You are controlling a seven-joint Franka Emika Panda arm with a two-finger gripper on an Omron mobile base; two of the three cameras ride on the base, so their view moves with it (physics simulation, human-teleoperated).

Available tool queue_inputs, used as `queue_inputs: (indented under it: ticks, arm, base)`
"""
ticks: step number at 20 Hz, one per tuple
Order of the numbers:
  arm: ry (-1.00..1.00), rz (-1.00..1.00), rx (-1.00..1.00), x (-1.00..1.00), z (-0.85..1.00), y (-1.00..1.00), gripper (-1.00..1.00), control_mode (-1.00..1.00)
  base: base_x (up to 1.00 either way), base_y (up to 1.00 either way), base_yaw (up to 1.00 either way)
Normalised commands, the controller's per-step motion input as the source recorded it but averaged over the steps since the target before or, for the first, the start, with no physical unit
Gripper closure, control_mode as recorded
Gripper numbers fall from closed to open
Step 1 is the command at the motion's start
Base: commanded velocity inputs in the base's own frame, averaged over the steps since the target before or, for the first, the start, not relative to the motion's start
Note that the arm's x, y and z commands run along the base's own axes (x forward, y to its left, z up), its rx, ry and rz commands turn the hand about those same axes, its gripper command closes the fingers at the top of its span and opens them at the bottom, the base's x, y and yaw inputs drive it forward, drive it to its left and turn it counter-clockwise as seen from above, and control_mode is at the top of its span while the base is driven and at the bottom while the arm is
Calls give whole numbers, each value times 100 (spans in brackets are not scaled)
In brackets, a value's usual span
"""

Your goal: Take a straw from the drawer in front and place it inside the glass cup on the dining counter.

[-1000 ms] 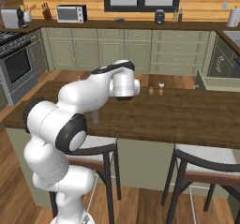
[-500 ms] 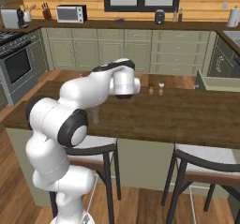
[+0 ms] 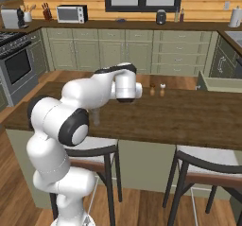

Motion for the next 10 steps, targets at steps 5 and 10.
queue_inputs:
  ticks: [5, 10]
  arm:
    - [-1, -8, 0, 23, -2, 0, 100, -100]
    - [0, -8, 0, 22, 0, 0, 100, -100]
  base:
    - [0, 0, 0]
    - [0, 0, 0]
